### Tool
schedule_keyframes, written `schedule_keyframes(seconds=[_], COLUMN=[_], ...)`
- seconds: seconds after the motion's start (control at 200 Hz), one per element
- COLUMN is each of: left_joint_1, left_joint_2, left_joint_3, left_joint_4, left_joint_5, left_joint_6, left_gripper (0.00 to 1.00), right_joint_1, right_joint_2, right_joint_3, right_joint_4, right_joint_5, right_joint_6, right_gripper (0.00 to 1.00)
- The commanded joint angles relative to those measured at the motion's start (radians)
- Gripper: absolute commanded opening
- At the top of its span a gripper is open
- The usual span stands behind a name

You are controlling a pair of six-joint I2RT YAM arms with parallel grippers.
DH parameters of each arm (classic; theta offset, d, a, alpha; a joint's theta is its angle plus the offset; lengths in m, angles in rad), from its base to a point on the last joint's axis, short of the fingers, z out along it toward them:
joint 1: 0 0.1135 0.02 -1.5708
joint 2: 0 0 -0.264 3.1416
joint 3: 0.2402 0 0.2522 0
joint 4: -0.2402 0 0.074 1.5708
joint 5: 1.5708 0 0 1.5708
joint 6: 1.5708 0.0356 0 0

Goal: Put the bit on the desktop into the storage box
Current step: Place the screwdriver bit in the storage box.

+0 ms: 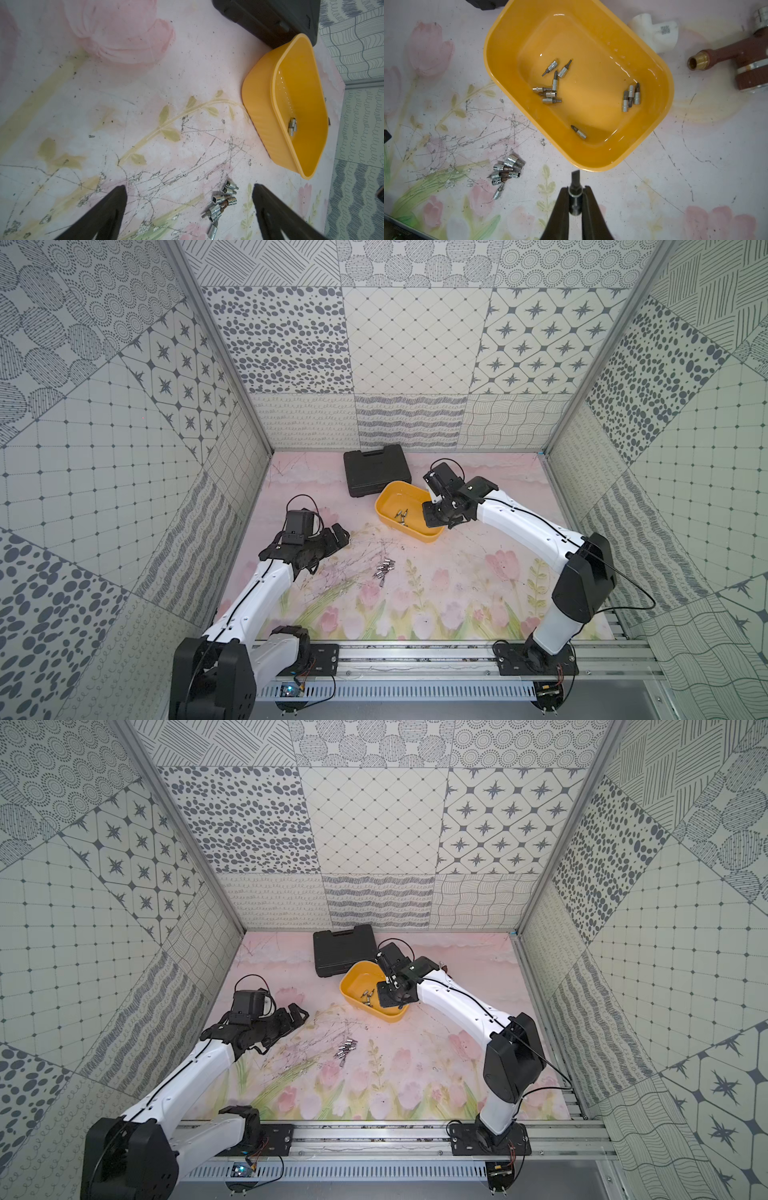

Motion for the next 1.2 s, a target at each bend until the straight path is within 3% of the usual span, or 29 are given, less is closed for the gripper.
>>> schedule_keyframes(seconds=[0.0,0.58,1.191], left_joint_1=[0.008,0.009,0.008], left_joint_2=[0.013,0.072,0.086], left_joint_3=[-0.002,-0.011,-0.011], left_joint_4=[-0.004,0.048,0.061], left_joint_5=[0.041,0.090,0.100], left_joint_6=[0.031,0.023,0.021], left_gripper=[0.99,0.99,0.99], right_joint_1=[-0.022,-0.084,-0.086], right_joint_2=[0.069,0.344,0.392], right_joint_3=[0.067,0.254,0.239], right_joint_4=[0.006,0.006,0.005], right_joint_5=[0.033,0.023,0.013], right_joint_6=[-0.058,-0.105,-0.094], right_gripper=[0.13,0.12,0.12])
